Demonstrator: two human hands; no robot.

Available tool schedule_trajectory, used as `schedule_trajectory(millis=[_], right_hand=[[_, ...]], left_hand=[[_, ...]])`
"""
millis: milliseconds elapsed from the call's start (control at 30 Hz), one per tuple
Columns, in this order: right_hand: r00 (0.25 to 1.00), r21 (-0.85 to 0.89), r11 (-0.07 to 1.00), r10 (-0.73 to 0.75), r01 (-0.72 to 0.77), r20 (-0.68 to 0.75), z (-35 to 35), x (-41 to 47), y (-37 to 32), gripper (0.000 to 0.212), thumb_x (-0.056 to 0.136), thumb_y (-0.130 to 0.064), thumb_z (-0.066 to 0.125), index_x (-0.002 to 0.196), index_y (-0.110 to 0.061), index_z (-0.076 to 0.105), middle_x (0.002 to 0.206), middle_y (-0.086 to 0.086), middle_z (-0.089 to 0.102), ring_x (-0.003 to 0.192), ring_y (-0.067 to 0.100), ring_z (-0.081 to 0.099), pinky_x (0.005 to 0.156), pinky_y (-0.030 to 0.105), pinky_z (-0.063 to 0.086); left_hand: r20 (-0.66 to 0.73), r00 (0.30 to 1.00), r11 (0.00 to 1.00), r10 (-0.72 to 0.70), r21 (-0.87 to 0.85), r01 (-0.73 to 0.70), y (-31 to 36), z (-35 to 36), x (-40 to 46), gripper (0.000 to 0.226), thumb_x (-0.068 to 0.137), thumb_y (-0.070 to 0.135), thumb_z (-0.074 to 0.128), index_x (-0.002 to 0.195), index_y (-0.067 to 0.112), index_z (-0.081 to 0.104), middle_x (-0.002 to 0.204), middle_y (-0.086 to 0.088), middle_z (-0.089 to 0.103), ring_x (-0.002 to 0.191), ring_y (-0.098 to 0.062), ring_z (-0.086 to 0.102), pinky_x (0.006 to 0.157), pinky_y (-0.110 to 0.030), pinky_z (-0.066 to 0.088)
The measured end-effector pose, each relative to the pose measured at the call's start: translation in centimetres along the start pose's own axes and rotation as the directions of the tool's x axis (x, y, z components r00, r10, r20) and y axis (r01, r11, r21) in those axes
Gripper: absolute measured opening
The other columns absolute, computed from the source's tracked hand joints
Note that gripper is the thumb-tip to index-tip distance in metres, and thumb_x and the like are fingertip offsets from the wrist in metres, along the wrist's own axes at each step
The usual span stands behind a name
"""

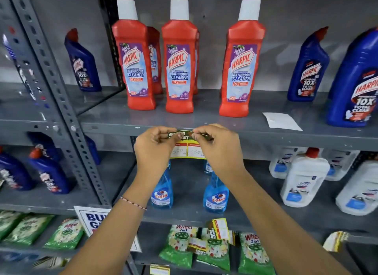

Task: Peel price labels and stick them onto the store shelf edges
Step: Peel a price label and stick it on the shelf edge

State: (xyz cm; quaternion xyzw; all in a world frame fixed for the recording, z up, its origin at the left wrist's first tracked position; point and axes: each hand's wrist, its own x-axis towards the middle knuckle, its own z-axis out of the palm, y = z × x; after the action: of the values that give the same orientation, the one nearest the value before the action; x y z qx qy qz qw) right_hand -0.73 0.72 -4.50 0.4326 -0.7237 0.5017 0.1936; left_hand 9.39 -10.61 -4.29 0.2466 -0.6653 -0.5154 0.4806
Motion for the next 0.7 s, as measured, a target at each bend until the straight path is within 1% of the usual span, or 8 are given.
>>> schedule_trajectory(millis=[133, 300, 367, 433, 500, 567, 633, 700], right_hand=[[1.000, -0.074, 0.997, -0.015, 0.013, -0.027, 0.9, -0.1, -0.4, 0.013, 0.084, -0.018, 0.071, 0.096, -0.017, 0.077, 0.091, 0.000, 0.075, 0.081, 0.021, 0.067, 0.072, 0.042, 0.057], [0.997, -0.143, 0.989, 0.039, -0.049, -0.070, 1.0, -0.2, -1.2, 0.008, 0.083, -0.024, 0.073, 0.091, -0.025, 0.073, 0.094, -0.006, 0.064, 0.077, 0.014, 0.062, 0.063, 0.038, 0.055], [0.991, -0.186, 0.979, 0.058, -0.080, -0.118, 0.6, -0.4, -1.3, 0.009, 0.082, -0.026, 0.073, 0.091, -0.028, 0.070, 0.097, -0.009, 0.060, 0.082, 0.011, 0.060, 0.061, 0.036, 0.054], [0.983, -0.144, 0.986, 0.057, -0.082, -0.172, -0.4, -0.5, -1.0, 0.013, 0.084, -0.019, 0.071, 0.093, -0.028, 0.068, 0.098, -0.010, 0.059, 0.083, 0.007, 0.057, 0.065, 0.035, 0.055], [0.974, -0.075, 0.996, 0.023, -0.041, -0.227, -2.3, -0.3, -0.4, 0.014, 0.087, -0.012, 0.066, 0.094, -0.024, 0.068, 0.098, -0.008, 0.060, 0.081, 0.007, 0.060, 0.069, 0.035, 0.055], [0.962, -0.092, 0.996, -0.017, -0.009, -0.272, -4.9, 0.2, 0.7, 0.012, 0.087, -0.012, 0.064, 0.096, -0.020, 0.068, 0.098, -0.004, 0.063, 0.085, 0.013, 0.064, 0.076, 0.039, 0.055], [0.957, -0.167, 0.986, -0.025, -0.025, -0.290, -8.0, 0.8, 2.4, 0.013, 0.088, -0.013, 0.063, 0.099, -0.017, 0.068, 0.099, -0.002, 0.067, 0.091, 0.016, 0.063, 0.084, 0.039, 0.053], [0.961, -0.224, 0.968, 0.045, -0.108, -0.271, -11.3, 1.4, 4.6, 0.017, 0.089, -0.012, 0.062, 0.103, -0.018, 0.069, 0.101, 0.000, 0.070, 0.095, 0.016, 0.064, 0.090, 0.040, 0.052]], left_hand=[[0.001, 0.999, 0.999, 0.038, 0.028, -0.038, -0.7, -0.6, 0.6, 0.016, 0.074, 0.009, 0.082, 0.077, 0.020, 0.072, 0.075, 0.001, 0.074, 0.066, -0.015, 0.069, 0.065, -0.028, 0.057], [-0.034, 0.994, 0.983, 0.103, 0.154, -0.097, -0.6, -0.5, 0.7, 0.014, 0.072, 0.020, 0.084, 0.078, 0.018, 0.072, 0.072, 0.008, 0.071, 0.063, -0.010, 0.067, 0.065, -0.030, 0.059], [-0.080, 0.977, 0.960, 0.199, 0.217, -0.178, -0.7, -0.7, 0.6, 0.021, 0.070, 0.020, 0.084, 0.082, 0.017, 0.068, 0.080, 0.005, 0.067, 0.067, -0.004, 0.060, 0.068, -0.024, 0.055], [-0.122, 0.936, 0.917, 0.329, 0.279, -0.286, -0.9, -0.8, 0.2, 0.027, 0.070, 0.010, 0.081, 0.089, 0.018, 0.063, 0.095, 0.001, 0.057, 0.079, -0.003, 0.054, 0.075, -0.016, 0.047], [-0.123, 0.894, 0.875, 0.430, 0.301, -0.379, -0.8, -0.7, -0.5, 0.029, 0.073, -0.003, 0.071, 0.093, 0.015, 0.062, 0.103, 0.000, 0.050, 0.093, -0.016, 0.054, 0.084, -0.023, 0.046], [-0.069, 0.840, 0.818, 0.537, 0.284, -0.500, -0.4, 0.0, -1.3, 0.026, 0.076, -0.010, 0.064, 0.093, 0.009, 0.064, 0.104, -0.006, 0.056, 0.102, -0.023, 0.055, 0.091, -0.028, 0.045], [0.034, 0.798, 0.773, 0.602, 0.225, -0.593, 0.2, 1.4, -2.1, 0.022, 0.079, -0.012, 0.061, 0.093, 0.004, 0.066, 0.105, -0.009, 0.063, 0.104, -0.020, 0.059, 0.095, -0.024, 0.043], [0.149, 0.783, 0.771, 0.603, 0.142, -0.621, 0.8, 3.0, -2.8, 0.021, 0.083, -0.009, 0.058, 0.095, 0.005, 0.068, 0.103, -0.005, 0.068, 0.100, -0.013, 0.063, 0.091, -0.018, 0.046]])
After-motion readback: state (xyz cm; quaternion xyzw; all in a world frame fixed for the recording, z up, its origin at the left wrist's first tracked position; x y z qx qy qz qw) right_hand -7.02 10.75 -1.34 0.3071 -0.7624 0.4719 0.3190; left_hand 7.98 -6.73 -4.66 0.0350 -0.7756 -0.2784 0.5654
